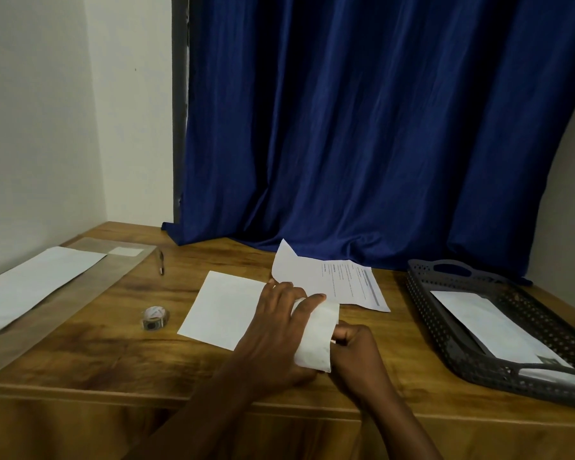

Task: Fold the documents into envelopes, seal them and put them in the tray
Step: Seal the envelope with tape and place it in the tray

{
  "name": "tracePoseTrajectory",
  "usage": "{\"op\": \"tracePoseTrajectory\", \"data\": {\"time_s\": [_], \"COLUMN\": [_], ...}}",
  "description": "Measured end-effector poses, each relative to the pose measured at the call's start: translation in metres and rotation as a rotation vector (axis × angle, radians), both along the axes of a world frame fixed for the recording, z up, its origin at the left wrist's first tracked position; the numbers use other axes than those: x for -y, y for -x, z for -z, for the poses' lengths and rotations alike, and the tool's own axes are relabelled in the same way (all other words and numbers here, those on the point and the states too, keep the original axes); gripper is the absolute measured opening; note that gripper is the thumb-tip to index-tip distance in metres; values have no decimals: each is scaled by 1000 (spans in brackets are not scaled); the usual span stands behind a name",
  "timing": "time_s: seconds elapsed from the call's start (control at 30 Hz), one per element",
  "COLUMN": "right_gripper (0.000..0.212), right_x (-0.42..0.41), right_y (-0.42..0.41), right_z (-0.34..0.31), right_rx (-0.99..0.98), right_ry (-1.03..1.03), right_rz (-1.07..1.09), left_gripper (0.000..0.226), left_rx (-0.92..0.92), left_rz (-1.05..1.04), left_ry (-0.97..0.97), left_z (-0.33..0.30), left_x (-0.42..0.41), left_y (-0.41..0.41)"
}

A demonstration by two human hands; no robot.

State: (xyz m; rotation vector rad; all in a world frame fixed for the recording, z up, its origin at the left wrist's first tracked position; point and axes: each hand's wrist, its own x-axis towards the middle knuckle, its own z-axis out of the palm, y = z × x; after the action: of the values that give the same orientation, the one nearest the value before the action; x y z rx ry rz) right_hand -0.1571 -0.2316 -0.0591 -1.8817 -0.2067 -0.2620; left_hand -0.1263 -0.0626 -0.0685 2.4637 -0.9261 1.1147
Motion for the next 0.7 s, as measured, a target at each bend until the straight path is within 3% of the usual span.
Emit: {"op": "tracePoseTrajectory", "data": {"time_s": [0.1,0.2,0.3,0.4,0.5,0.57,0.7], "right_gripper": [21,15,20,32,53,63,77], "right_x": [4,12,15,3,-10,-14,-14], "right_y": [4,4,4,14,16,12,8], "right_z": [0,2,4,5,6,7,11], "right_rx": [8,-7,36,140,227,191,21], "right_ry": [-89,-288,-280,20,603,885,1044], "right_rz": [27,248,431,297,51,-40,-123], "left_gripper": [118,128,117,97,83,71,64], "left_rx": [-145,-438,-529,-509,-455,-432,-508], "left_rz": [-65,-196,-199,-162,-131,-143,-184], "left_ry": [-55,-153,-182,-79,152,209,145], "left_z": [0,-4,-6,-6,-3,-1,-2], "left_x": [1,3,3,2,1,-1,-14], "left_y": [0,-1,-3,1,3,2,2]}}
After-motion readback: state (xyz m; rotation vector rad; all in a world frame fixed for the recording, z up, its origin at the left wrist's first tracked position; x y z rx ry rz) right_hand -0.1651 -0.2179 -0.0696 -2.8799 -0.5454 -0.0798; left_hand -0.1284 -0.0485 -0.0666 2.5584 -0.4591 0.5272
